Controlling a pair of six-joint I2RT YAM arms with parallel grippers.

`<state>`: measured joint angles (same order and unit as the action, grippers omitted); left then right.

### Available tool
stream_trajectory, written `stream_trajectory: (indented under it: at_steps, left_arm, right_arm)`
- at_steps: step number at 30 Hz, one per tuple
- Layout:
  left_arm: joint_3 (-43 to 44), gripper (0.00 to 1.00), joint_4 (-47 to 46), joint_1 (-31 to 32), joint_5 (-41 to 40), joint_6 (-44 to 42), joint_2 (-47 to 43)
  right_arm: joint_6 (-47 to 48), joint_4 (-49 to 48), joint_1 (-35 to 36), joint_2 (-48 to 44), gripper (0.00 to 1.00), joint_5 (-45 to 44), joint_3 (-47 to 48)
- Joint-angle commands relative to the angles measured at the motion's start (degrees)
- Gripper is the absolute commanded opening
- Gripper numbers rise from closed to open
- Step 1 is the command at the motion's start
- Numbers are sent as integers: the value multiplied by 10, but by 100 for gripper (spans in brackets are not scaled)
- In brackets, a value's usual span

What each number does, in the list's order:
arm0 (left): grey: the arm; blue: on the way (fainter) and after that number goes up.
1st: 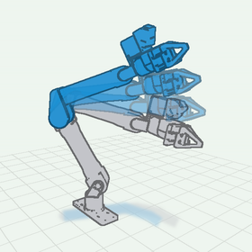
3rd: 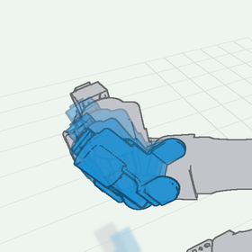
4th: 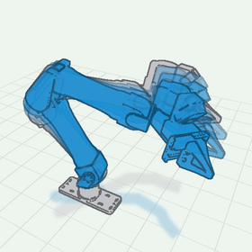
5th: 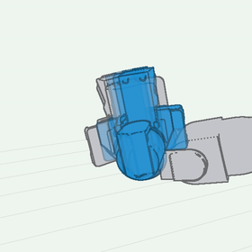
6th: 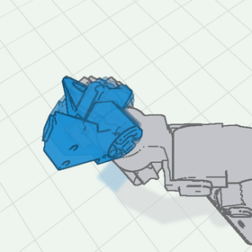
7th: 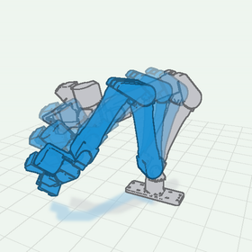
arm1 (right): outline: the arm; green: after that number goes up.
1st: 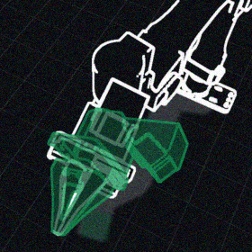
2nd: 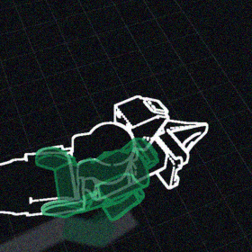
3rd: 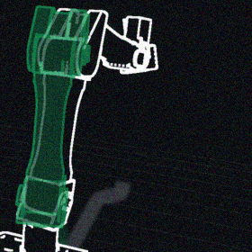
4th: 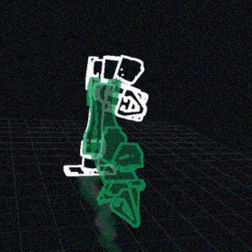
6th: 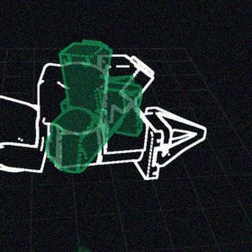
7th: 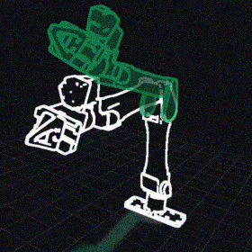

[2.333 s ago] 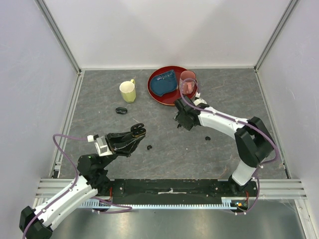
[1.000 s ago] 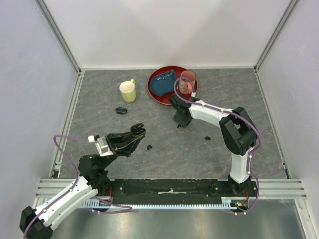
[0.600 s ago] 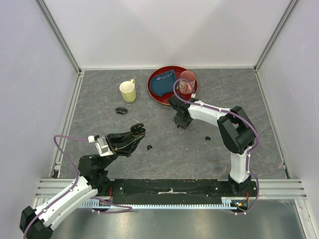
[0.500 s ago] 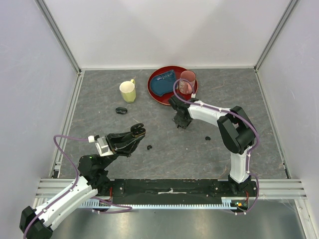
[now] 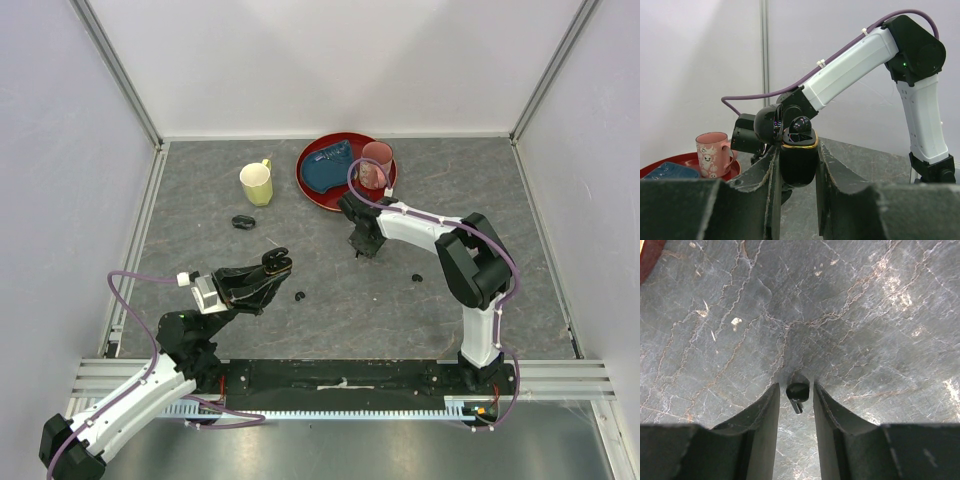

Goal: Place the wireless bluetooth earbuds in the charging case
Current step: Move the earbud to the center of the board.

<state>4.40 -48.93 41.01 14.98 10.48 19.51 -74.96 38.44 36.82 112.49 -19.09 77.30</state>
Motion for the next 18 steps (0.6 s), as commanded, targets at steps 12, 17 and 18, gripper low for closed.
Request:
stream_trajectory:
  at_steps: [12,17,18]
  left_arm:
    - [3,2,-20,1,-14,-14,0]
    - [4,2,-15,0,-14,-12,1]
    - [4,2,-14,0,-14,-12,2]
  right_arm:
    - [61,-19,-3,-9,24,12,-29]
    - [158,-57,7,-47,20,28,-72]
    - [180,-55,10,-53,20,23,-81]
